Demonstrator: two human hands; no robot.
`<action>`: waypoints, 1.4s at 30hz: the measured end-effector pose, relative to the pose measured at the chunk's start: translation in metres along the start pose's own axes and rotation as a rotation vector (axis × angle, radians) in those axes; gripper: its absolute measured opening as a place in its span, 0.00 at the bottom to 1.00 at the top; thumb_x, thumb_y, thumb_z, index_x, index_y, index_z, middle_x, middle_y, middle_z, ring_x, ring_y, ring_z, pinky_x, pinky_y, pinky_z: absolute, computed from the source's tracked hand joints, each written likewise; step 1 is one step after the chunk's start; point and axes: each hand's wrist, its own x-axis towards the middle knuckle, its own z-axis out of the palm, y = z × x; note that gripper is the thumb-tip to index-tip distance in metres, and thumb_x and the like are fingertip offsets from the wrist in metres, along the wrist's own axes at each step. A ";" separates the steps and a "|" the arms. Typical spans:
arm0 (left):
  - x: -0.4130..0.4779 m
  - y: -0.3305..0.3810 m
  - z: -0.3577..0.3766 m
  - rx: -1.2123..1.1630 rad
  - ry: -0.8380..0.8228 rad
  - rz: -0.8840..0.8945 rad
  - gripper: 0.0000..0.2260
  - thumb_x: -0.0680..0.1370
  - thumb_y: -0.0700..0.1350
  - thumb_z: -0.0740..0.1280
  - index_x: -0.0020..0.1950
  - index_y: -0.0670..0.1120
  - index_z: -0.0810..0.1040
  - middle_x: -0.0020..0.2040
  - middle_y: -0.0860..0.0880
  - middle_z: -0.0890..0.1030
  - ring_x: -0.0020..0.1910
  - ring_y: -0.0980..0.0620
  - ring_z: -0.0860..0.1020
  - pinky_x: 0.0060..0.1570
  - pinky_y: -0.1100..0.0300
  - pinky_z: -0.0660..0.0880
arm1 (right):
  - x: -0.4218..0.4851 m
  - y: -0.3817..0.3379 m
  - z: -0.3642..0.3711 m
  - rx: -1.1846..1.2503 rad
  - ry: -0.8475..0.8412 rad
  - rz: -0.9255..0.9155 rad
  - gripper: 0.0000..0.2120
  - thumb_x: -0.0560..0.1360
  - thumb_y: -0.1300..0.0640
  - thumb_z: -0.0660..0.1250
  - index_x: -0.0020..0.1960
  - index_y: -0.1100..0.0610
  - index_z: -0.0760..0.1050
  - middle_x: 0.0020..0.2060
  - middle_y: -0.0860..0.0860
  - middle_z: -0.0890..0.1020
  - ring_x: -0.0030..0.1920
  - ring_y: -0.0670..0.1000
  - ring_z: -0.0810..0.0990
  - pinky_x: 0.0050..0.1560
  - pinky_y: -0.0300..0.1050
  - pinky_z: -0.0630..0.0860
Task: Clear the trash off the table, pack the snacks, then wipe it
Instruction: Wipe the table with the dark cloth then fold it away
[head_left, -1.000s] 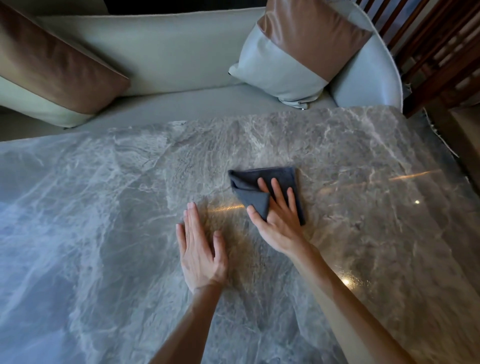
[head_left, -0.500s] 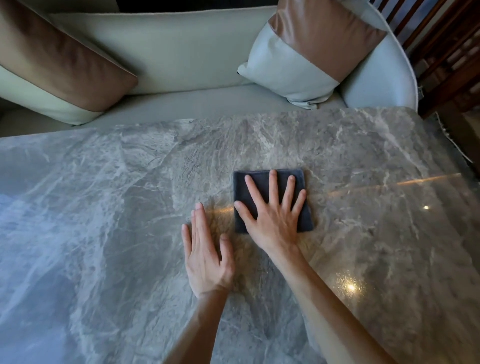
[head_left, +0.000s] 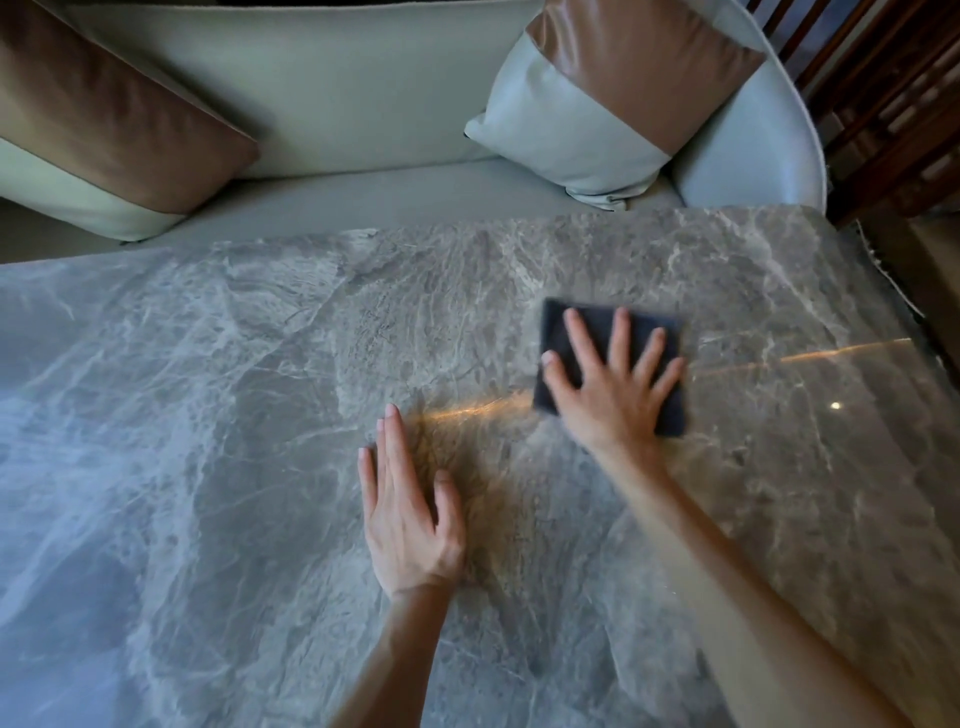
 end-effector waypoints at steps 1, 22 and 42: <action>0.001 0.000 0.001 -0.006 0.005 0.008 0.31 0.76 0.50 0.53 0.79 0.48 0.52 0.77 0.59 0.55 0.73 0.75 0.40 0.75 0.43 0.58 | 0.013 0.002 -0.002 0.008 -0.014 0.037 0.30 0.73 0.29 0.48 0.74 0.31 0.49 0.80 0.50 0.51 0.77 0.67 0.47 0.72 0.74 0.43; -0.002 -0.004 -0.002 -0.065 -0.038 -0.048 0.32 0.77 0.50 0.55 0.78 0.59 0.45 0.80 0.56 0.56 0.77 0.61 0.49 0.77 0.46 0.54 | -0.102 0.007 0.014 -0.043 0.022 -0.642 0.30 0.74 0.31 0.53 0.74 0.32 0.53 0.79 0.49 0.54 0.78 0.66 0.49 0.69 0.75 0.49; -0.001 -0.004 0.006 0.015 -0.026 -0.100 0.35 0.73 0.51 0.57 0.77 0.65 0.46 0.77 0.61 0.61 0.79 0.47 0.52 0.76 0.49 0.53 | -0.175 0.240 -0.022 -0.186 -0.033 -0.174 0.29 0.75 0.31 0.50 0.75 0.31 0.50 0.79 0.49 0.53 0.78 0.65 0.51 0.68 0.76 0.54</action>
